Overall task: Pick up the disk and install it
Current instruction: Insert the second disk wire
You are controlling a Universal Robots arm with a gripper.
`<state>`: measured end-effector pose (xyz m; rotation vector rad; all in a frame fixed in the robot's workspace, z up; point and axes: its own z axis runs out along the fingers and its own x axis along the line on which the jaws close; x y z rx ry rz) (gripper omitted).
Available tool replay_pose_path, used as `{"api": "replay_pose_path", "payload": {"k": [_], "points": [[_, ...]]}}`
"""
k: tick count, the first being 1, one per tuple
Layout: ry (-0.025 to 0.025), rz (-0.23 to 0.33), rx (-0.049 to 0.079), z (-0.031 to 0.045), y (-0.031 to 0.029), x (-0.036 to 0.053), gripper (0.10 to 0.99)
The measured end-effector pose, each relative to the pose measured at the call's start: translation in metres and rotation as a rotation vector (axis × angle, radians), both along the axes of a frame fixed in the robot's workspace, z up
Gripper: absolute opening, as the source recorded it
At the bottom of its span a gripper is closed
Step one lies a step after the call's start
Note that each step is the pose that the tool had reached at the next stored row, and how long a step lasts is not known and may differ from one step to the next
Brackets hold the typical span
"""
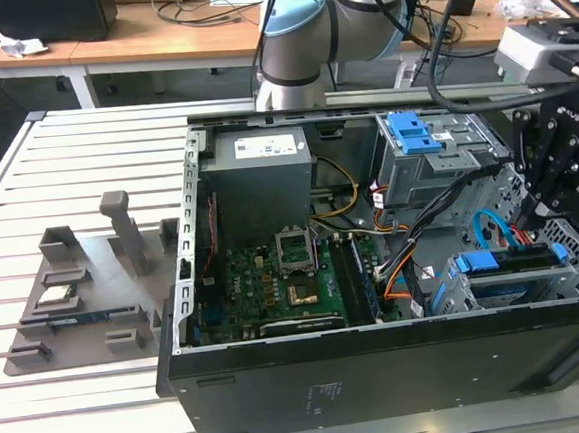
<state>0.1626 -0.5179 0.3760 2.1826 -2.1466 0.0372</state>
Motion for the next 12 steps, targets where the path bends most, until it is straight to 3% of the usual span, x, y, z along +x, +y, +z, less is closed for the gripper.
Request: {"api": "replay_pose_path", "payload": {"k": [3,6,12], "points": [[0.0,0.0,0.0,0.0125,0.0004,0.0,0.106],[0.0,0.0,0.0,0.0196,0.0004,0.0,0.106],[0.0,0.0,0.0,0.02,0.0004,0.0,0.106]]}}
